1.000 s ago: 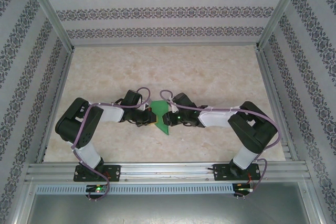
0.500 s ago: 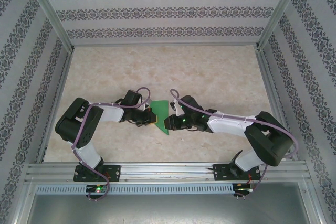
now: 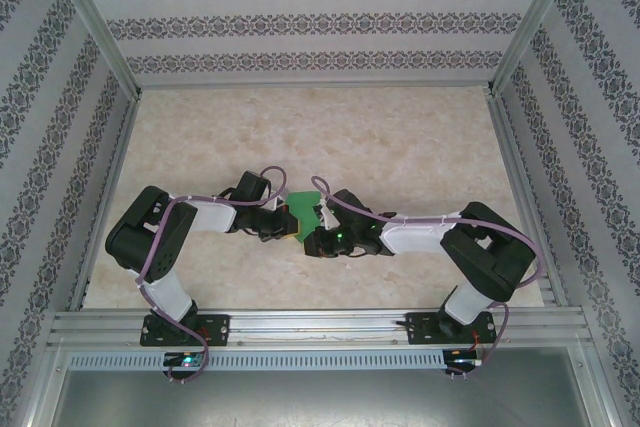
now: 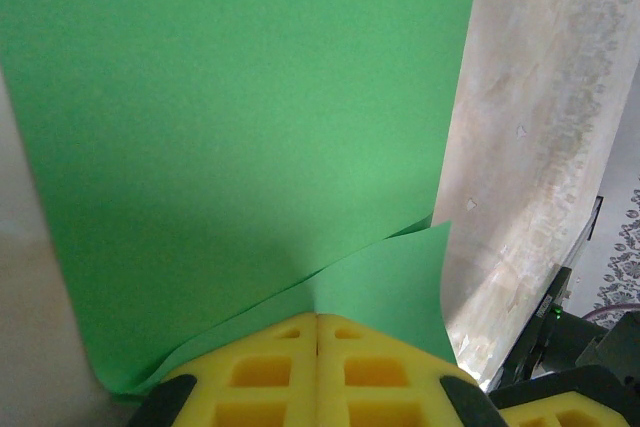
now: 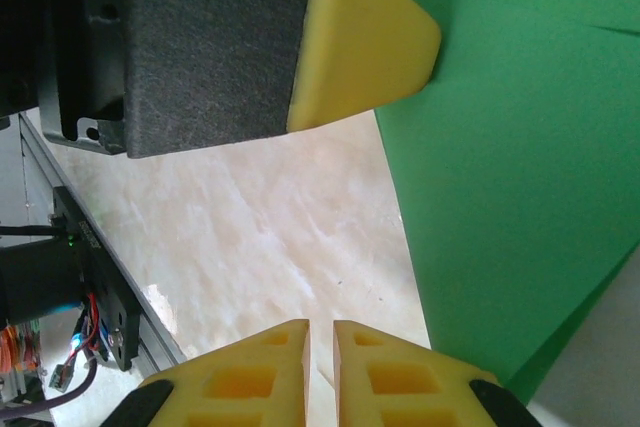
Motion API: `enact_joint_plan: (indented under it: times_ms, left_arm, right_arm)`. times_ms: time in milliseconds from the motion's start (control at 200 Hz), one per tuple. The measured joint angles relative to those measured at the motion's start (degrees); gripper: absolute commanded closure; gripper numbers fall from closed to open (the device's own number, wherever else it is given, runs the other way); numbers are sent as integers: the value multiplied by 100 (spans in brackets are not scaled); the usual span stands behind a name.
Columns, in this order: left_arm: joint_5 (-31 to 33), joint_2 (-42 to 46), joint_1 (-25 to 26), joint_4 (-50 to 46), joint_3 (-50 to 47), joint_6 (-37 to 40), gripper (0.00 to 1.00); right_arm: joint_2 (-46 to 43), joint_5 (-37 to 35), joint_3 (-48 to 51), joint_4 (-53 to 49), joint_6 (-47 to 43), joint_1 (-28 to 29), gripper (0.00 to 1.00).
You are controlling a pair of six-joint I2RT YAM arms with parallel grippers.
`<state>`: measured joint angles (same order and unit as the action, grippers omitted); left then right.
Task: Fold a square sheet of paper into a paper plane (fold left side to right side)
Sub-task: Third fold the triangle at the center of the table.
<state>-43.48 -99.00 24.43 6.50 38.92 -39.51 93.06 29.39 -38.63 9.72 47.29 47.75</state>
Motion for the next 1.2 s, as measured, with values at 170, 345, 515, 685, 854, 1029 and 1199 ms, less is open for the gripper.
enact_joint_plan:
  times_ms: [170,345,515,685,854,1029,1199]
  left_arm:
    - [0,0,0,-2,0,0,100]
    - [0,0,0,-4,2,0,100]
    - [2,-2,0,-26,11,2,100]
    - [7,-2,0,-48,24,2,100]
    - [11,-7,0,-72,37,2,100]
    - [15,-7,0,-87,44,2,100]
    - [15,-11,0,-90,48,2,100]
  right_arm:
    - [107,2,0,20,105,-2,86]
    - [184,-17,2,39,201,-2,87]
    - [203,-50,2,39,214,-2,87]
    - [234,-61,2,39,234,-24,87]
    - [262,-63,9,39,234,-37,87]
    - [348,-59,17,39,236,-37,88]
    - [352,-59,55,44,254,-37,88]
